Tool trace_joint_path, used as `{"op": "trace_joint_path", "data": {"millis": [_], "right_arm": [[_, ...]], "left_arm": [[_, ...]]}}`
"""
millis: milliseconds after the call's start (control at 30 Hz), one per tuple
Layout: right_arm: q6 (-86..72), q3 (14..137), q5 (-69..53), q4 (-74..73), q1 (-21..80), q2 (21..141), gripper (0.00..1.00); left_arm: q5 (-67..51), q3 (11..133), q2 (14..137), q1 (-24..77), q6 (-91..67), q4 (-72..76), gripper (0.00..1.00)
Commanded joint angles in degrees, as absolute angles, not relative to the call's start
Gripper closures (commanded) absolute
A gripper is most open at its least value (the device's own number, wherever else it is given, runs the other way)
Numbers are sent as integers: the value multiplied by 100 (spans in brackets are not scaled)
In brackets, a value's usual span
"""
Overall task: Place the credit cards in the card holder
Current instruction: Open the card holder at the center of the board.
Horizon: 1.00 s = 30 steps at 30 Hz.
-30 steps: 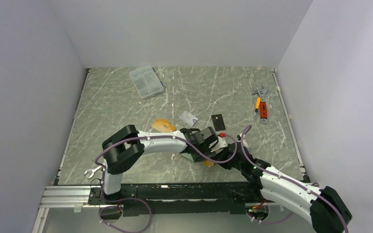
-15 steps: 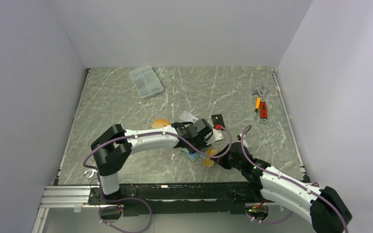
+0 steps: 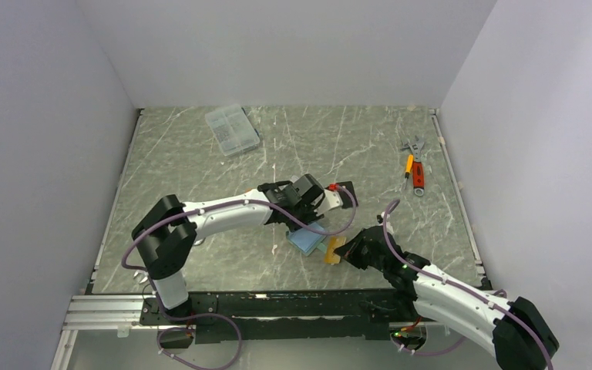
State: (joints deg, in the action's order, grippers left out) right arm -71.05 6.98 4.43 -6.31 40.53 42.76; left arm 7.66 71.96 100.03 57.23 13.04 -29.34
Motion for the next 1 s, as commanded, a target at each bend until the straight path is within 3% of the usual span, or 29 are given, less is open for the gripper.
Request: {"op": "trace_joint_path", "data": {"millis": [0,200,433,800,900,967], "right_arm": [[-6983,445,677,-1652,4048,4267,100],[-6954,460,660,-1604,4043,4324,100],[-6928,446,659,-1625,4043,4211,100],[-6646,723,689,-1913,4044,3719,100],[-6582,788,689,-1980,4043,3637,100],[-6569,792,665,-1967,4045,3686,100]], "left_arm": [[943,7022,9829,5423,1501,-2803,55],[761,6992,10010,5202,1470,-2785,56],[-413,7193,10346,4804,1055,-3041,61],[-1691,7052,10263,4610,928,-3089,98],[-1936,7159,10213,4554,874,-3172,98],[-2067,7214,10257,4550,828,-3233,92]]}}
